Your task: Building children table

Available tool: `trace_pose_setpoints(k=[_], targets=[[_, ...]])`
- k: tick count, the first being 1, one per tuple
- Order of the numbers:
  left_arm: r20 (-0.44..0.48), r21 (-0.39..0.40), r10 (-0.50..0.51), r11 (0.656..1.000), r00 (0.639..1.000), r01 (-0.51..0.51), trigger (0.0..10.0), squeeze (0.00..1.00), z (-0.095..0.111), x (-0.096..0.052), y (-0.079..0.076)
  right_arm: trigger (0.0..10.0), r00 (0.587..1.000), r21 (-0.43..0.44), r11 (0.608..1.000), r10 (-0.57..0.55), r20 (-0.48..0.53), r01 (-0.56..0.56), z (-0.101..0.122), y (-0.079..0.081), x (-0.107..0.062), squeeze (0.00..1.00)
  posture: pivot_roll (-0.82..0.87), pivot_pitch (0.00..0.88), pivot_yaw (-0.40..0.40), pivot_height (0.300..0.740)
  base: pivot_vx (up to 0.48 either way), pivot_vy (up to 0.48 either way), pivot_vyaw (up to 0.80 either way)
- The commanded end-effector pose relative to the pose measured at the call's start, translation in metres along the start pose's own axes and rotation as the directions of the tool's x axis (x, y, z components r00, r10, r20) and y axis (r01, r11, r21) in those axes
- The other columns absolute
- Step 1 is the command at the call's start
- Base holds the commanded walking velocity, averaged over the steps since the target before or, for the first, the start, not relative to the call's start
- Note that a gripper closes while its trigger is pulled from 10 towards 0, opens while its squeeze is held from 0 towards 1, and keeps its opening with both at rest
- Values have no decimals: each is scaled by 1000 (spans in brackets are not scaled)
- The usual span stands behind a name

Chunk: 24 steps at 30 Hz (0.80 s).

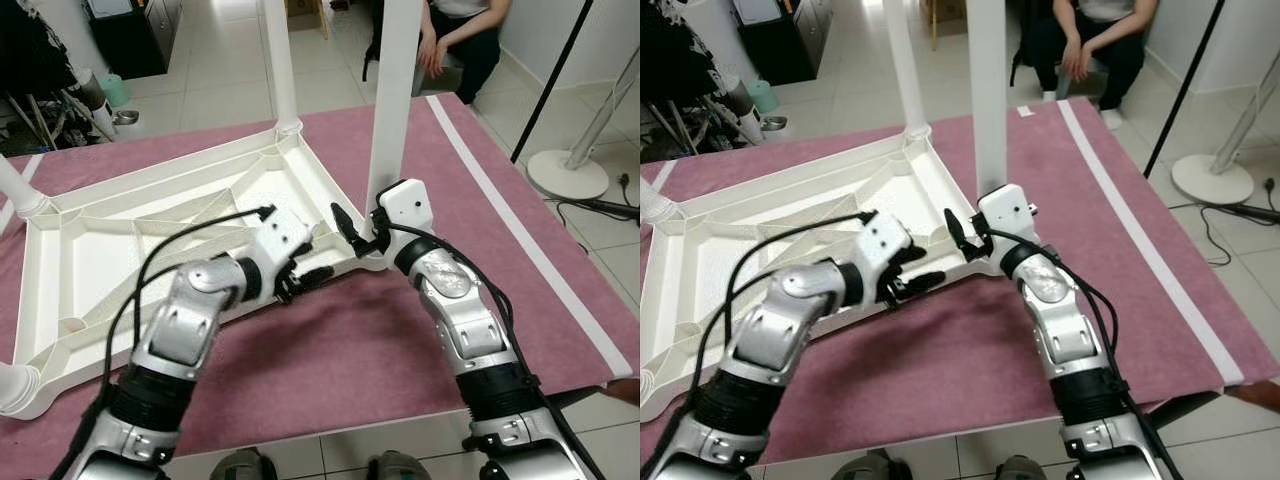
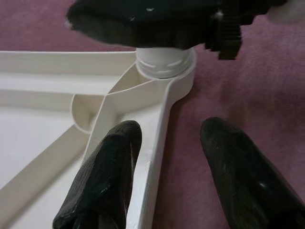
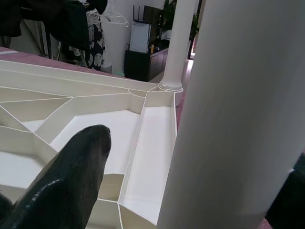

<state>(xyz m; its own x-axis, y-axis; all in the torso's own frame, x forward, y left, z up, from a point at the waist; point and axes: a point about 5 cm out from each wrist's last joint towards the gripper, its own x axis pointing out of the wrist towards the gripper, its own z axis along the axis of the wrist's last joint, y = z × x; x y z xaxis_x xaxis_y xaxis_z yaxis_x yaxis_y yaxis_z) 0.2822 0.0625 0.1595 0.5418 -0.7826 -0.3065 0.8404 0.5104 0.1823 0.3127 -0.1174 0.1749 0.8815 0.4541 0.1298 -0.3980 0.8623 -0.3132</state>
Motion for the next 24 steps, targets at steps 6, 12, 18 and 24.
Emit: trace_pose_setpoints(k=[6, 12, 18, 24], targets=[[-63, -7, 123, 992, 990, -124, 10000, 0, -12, 25, 3, 10000, 993, 27, 993, 117, 36, -118, 9, 21, 2, 0, -13, 0, 115, 740, 0, 0, 0], [-44, 27, 158, 987, 986, -157, 10000, 0, -5, 39, 11, 10000, 987, 33, 987, 158, 22, -158, 7, 26, -3, 0, -27, 0, 125, 740, 0, 0, 0], [4, 78, 112, 991, 994, -112, 10000, 0, 4, 32, 16, 10000, 989, 38, 988, 148, -7, -148, 2, 23, -12, 0, -38, 0, 135, 740, 0, 0, 0], [-50, 154, 147, 978, 988, -138, 10000, 0, -9, 34, 24, 10000, 991, 58, 990, 134, -21, -132, 0, 19, -18, 0, -38, 0, 135, 740, 0, 0, 0]])
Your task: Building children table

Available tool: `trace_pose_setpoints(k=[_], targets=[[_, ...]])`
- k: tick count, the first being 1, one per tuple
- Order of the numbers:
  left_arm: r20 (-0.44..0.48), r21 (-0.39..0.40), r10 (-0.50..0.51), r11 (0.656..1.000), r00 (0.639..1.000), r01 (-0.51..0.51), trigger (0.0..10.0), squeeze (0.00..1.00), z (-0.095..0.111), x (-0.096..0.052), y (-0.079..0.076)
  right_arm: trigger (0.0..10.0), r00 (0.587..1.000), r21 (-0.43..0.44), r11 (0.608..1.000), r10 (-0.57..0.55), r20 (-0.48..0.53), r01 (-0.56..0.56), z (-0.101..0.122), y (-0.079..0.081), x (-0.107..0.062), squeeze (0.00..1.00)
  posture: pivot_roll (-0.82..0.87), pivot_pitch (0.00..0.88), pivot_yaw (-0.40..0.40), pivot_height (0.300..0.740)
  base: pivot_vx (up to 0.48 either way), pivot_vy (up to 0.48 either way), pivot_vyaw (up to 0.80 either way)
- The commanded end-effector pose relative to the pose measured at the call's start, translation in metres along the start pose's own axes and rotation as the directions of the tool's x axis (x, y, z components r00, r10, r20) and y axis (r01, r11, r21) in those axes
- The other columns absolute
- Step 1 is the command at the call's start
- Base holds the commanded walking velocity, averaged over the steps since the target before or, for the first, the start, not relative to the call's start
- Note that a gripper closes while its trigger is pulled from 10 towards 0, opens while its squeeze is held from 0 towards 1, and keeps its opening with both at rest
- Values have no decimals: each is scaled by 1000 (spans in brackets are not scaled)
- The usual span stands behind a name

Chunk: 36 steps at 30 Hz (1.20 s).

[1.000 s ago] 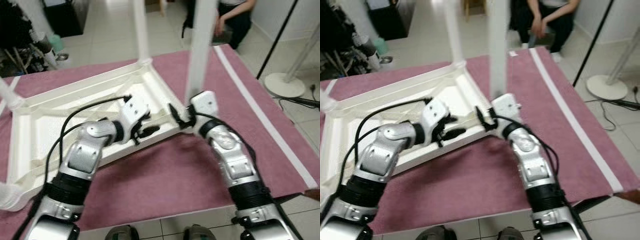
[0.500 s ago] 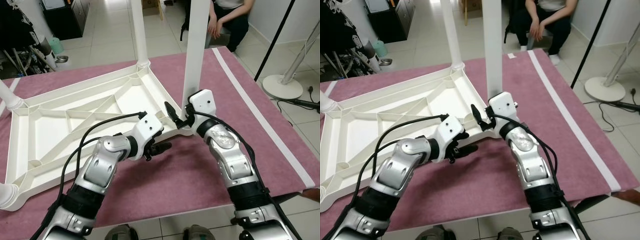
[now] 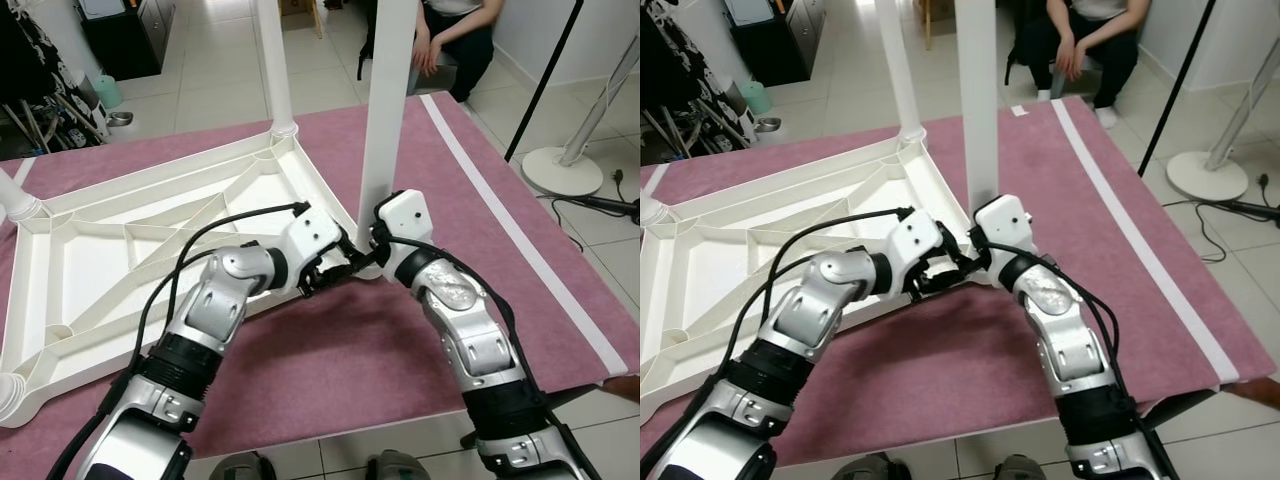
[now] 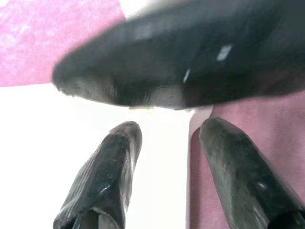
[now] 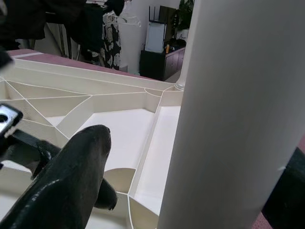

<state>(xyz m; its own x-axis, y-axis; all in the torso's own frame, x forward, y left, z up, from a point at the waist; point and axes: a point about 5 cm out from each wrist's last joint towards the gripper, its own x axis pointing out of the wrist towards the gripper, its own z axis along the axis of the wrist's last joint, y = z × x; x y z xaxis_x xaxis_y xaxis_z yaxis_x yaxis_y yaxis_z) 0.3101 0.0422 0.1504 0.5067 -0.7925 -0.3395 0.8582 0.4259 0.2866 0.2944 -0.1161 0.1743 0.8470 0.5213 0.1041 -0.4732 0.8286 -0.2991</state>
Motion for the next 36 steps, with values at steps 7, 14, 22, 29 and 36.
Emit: trace_pose_setpoints(k=[7, 14, 22, 29, 36], targets=[[-122, 4, 138, 990, 983, -139, 10000, 0, -24, 9, 6, 10000, 999, 30, 999, 46, -18, -45, -3, 8, 1, 0, -40, 0, 138, 740, 0, 0, 0], [-169, -23, 148, 988, 974, -154, 7255, 0, -34, 15, 4, 10000, 999, 29, 999, 31, -19, -31, -2, 7, 3, 0, -42, 0, 138, 740, 0, 0, 0], [-149, -10, 159, 987, 976, -162, 0, 0, -33, 16, 5, 10000, 996, 26, 997, -64, -60, 66, -9, 4, 4, 0, -40, 0, 141, 740, 0, 0, 0], [-115, 15, 152, 988, 982, -151, 0, 0, -28, 10, 4, 10000, 979, 34, 983, -179, -103, 183, -15, 3, 1, 0, -36, 0, 137, 740, 0, 0, 0], [-25, 43, 112, 993, 993, -111, 0, 0, -7, 6, 1, 10000, 975, 32, 982, -178, -133, 184, -20, 25, -1, 0, -36, 0, 136, 740, 0, 0, 0]])
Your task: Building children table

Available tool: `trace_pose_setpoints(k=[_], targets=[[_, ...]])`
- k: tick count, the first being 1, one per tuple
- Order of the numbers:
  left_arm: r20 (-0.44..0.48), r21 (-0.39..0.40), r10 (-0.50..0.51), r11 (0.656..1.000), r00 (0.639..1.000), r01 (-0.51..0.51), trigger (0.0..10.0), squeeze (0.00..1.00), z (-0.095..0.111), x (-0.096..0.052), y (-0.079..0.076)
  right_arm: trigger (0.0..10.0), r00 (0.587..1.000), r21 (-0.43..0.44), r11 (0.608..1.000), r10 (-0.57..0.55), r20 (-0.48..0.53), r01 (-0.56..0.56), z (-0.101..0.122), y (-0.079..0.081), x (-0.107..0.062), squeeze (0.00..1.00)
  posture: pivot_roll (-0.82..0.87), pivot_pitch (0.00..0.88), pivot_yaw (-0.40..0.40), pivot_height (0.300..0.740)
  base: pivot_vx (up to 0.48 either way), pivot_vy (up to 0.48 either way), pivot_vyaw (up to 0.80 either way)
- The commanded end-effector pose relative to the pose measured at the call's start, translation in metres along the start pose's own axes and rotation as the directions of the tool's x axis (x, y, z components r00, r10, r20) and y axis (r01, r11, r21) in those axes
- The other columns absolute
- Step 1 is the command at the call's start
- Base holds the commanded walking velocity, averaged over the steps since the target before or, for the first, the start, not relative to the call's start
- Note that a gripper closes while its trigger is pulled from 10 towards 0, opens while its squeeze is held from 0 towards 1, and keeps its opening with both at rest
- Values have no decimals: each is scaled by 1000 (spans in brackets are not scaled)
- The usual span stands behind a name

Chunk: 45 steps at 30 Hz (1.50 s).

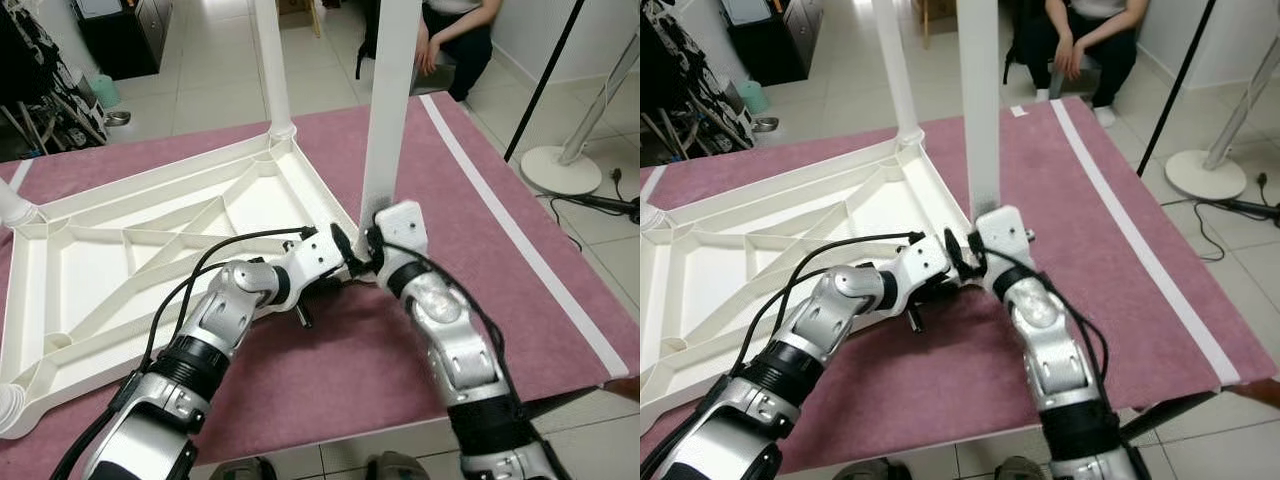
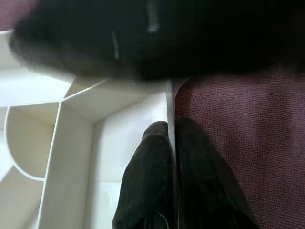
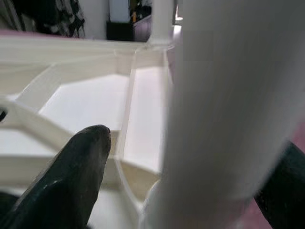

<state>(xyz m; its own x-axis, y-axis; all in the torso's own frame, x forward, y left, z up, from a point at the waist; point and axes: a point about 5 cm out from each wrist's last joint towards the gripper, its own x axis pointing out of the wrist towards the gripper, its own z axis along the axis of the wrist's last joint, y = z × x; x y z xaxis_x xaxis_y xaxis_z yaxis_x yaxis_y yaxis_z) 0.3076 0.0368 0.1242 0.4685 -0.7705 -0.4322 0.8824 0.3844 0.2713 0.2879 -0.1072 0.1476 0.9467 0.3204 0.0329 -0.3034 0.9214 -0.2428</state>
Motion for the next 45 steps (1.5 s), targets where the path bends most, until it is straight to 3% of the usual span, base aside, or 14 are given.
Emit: trace_pose_setpoints(k=[1, 3, 4, 6, 14, 22, 24, 29, 31, 33, 35, 36, 41, 45], targets=[[80, 33, 146, 988, 986, -149, 0, 0, 17, -8, 12, 10000, 1000, -6, 1000, -5, -7, 5, 0, 9, 2, 0, -36, 0, 136, 740, 0, 0, 0], [97, 37, 129, 990, 987, -133, 0, 0, 21, -10, 10, 10000, 999, -18, 999, -51, -18, 50, -1, 8, 5, 0, -36, 0, 136, 740, 0, 0, 0], [107, 40, 120, 991, 987, -124, 0, 0, 23, -11, 9, 3608, 996, -26, 996, -81, -23, 80, -2, 6, 6, 0, -35, 0, 135, 740, 0, 0, 0], [120, 46, 102, 993, 988, -108, 0, 0, 25, -14, 8, 0, 985, -39, 985, -171, -17, 171, 0, 0, 11, 0, -31, 0, 134, 740, 0, 0, 0], [118, 49, 95, 994, 988, -102, 0, 0, 24, -16, 7, 0, 979, -74, 976, -203, 22, 204, 5, -3, 15, 0, -24, 0, 133, 740, 0, 0, 0], [136, 134, -32, 991, 990, 14, 0, 0, 24, -36, 1, 0, 992, -38, 996, 83, 95, -79, 15, 4, 6, 0, -20, 0, 130, 740, 0, 0, 0], [148, 204, -137, 973, 979, 106, 0, 0, 24, -51, -4, 0, 932, -19, 937, 349, 98, -349, 18, 11, -11, 0, -14, 0, 125, 740, 0, 0, 0], [145, 253, -224, 950, 964, 183, 0, 0, 22, -63, -11, 0, 818, 6, 821, 568, 84, -571, 20, 17, -30, 0, -14, 0, 124, 740, 0, 0, 0], [145, 269, -268, 937, 953, 222, 0, 0, 20, -69, -15, 0, 722, 36, 722, 687, 81, -691, 22, 20, -43, 0, -14, 0, 124, 740, 0, 0, 0], [147, 284, -316, 921, 937, 266, 0, 0, 19, -75, -19, 0, 553, 64, 549, 829, 82, -833, 27, 23, -62, 0, -12, 0, 120, 740, 0, 0, 0], [153, 280, -313, 923, 937, 263, 0, 0, 20, -74, -20, 0, 547, 46, 545, 834, 74, -837, 27, 22, -60, 0, -12, 0, 120, 740, 0, 0, 0], [165, 274, -297, 930, 940, 246, 0, 0, 22, -71, -20, 10000, 595, 9, 596, 801, 56, -803, 26, 19, -50, 0, -12, 0, 120, 740, 0, 0, 0], [206, 255, -256, 946, 944, 201, 0, 0, 32, -64, -18, 10000, 805, -61, 808, 589, 70, -586, 26, 8, -16, 0, -7, 0, 112, 740, 0, 0, 0], [213, 251, -243, 950, 946, 188, 0, 0, 34, -63, -16, 10000, 835, -66, 838, 545, 74, -541, 27, 7, -12, 0, -9, 0, 114, 740, 0, 0, 0]])
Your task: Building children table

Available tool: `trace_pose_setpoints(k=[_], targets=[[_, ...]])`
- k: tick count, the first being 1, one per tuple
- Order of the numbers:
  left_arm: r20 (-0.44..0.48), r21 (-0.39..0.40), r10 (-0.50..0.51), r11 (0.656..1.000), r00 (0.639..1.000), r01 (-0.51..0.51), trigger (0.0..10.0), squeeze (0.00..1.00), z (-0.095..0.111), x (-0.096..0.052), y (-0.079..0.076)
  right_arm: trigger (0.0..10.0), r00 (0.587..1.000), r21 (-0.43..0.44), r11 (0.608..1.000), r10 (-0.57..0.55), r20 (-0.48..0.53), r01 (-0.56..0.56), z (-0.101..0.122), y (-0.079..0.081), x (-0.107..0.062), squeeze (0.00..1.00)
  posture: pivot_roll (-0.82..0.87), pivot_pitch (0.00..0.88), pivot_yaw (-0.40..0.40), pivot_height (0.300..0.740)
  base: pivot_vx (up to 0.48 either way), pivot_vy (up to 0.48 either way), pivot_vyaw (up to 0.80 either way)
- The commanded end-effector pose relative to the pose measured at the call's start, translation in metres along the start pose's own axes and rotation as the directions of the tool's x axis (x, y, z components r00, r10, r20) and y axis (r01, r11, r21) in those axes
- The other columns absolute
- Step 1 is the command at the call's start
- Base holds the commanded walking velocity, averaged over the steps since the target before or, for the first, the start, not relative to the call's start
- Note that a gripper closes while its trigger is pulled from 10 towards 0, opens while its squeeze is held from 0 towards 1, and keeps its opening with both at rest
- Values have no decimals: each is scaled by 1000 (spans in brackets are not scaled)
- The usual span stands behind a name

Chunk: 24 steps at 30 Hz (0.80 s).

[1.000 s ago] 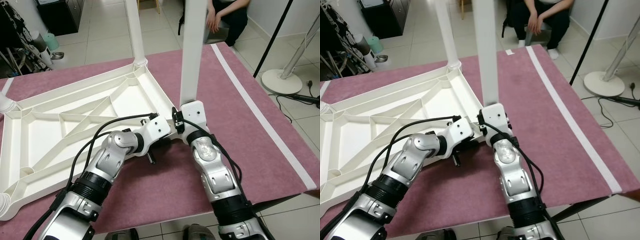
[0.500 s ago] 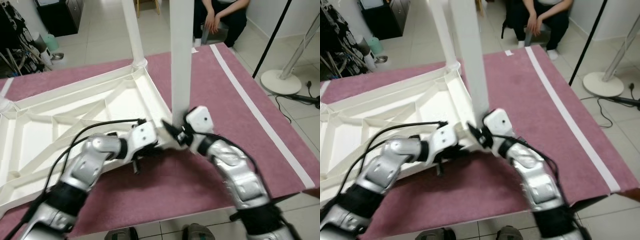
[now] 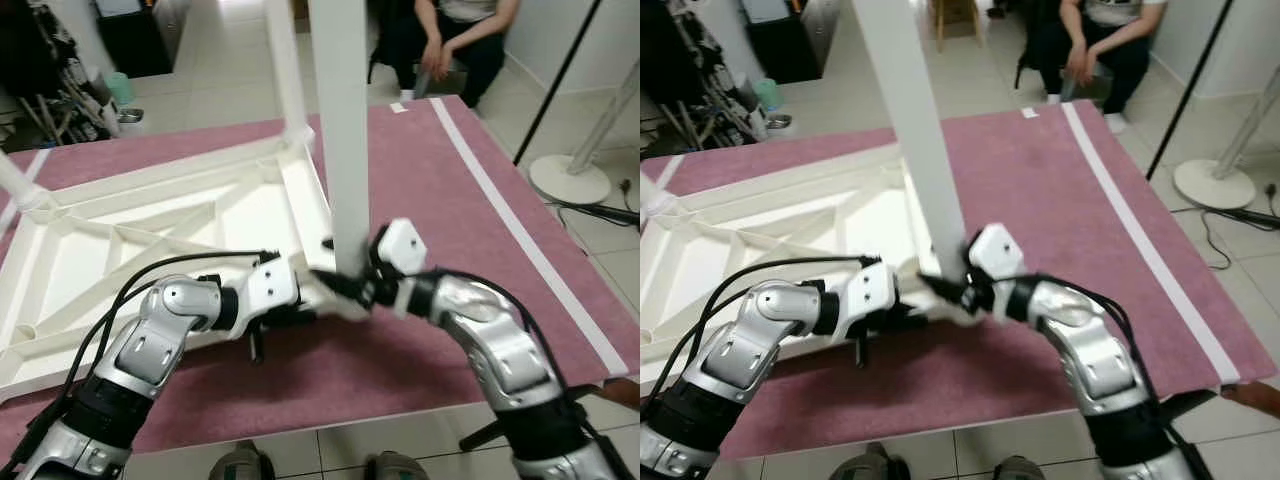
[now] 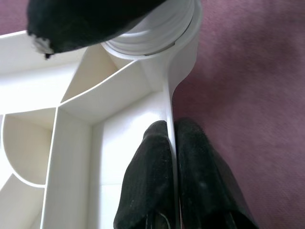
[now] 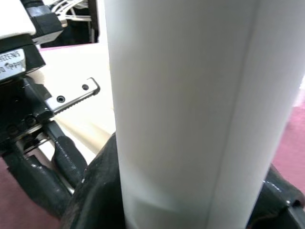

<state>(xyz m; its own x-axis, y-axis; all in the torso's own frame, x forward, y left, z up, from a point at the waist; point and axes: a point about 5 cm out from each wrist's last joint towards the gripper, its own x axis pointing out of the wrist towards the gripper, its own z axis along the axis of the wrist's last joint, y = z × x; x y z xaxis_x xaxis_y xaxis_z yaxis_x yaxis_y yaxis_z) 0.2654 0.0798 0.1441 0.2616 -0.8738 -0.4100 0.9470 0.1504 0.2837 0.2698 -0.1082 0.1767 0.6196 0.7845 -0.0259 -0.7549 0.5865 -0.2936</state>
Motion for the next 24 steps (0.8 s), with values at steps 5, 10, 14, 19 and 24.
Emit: trace_pose_setpoints(k=[5, 10, 14, 19, 24], targets=[[138, 129, -10, 992, 990, -9, 0, 0, 38, 3, 6, 10000, 992, 6, 992, -126, -16, 127, -5, 0, 13, 369, -12, 0, 122, 740, 0, 0, 0], [142, 134, -14, 991, 990, -5, 0, 0, 40, 5, 10, 10000, 966, 10, 966, -260, -13, 260, -5, -3, 16, 1000, -15, 0, 131, 740, 0, 0, 0], [145, 136, -20, 991, 989, 0, 0, 0, 41, 6, 10, 10000, 942, -5, 942, -335, -10, 335, -5, -2, 18, 0, -15, 0, 131, 740, 0, 0, 0], [148, 133, 15, 991, 989, -35, 0, 0, 44, 16, 18, 10000, 796, -123, 793, -604, -39, 596, -5, -12, 23, 0, -10, 0, 126, 740, 0, 0, 0], [180, 132, 41, 989, 983, -65, 0, 0, 54, 26, 24, 10000, 687, -105, 690, -723, -71, 716, -6, -14, 27, 0, -8, 0, 123, 740, 0, 0, 0]])
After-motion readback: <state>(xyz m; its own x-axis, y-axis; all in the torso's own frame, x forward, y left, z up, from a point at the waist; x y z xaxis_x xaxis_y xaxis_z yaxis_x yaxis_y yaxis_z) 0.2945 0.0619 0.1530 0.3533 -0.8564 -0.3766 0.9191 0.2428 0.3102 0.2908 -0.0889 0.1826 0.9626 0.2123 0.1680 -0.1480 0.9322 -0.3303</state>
